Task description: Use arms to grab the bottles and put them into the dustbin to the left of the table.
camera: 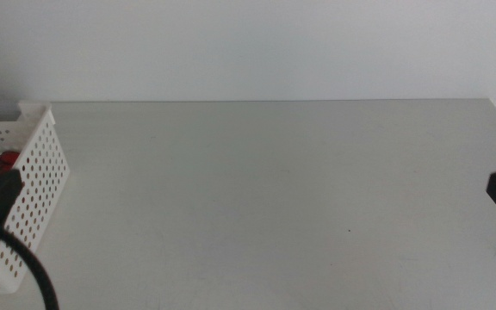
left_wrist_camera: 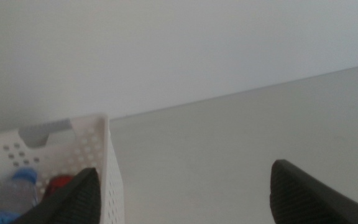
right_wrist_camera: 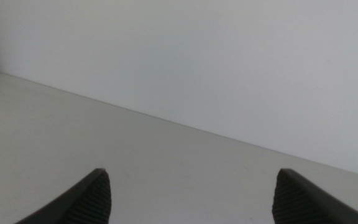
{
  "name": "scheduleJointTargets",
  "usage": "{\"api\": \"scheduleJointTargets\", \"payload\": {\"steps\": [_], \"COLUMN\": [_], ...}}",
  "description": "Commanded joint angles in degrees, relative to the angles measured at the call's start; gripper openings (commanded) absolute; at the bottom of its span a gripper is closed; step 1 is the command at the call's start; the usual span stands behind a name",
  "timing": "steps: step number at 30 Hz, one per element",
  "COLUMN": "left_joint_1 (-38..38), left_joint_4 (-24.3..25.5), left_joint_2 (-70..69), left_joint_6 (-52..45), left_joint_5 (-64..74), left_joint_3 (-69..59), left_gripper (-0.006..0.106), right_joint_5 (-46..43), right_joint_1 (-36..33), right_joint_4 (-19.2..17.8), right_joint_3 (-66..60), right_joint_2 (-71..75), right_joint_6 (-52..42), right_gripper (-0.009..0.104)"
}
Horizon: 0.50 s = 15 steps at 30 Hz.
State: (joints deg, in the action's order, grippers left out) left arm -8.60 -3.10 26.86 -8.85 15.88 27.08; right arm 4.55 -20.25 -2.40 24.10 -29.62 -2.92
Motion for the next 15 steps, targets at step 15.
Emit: {"api": "scheduleJointTargets", "payload": {"steps": [15], "left_joint_1": [9.3], "left_joint_4": [-6.7], "left_joint_2": [-28.9], "left_joint_6": [0.7], "left_joint_5": [-4.6], "left_joint_3": [-28.8], "left_gripper": [0.093], "right_joint_5": [-4.2], "right_joint_1": [15.7], "right_joint_4": [6.2], "right_joint_3": [-21.9], "right_joint_2": [30.8], "right_joint_6": [-0.5], "right_gripper": [0.066]}}
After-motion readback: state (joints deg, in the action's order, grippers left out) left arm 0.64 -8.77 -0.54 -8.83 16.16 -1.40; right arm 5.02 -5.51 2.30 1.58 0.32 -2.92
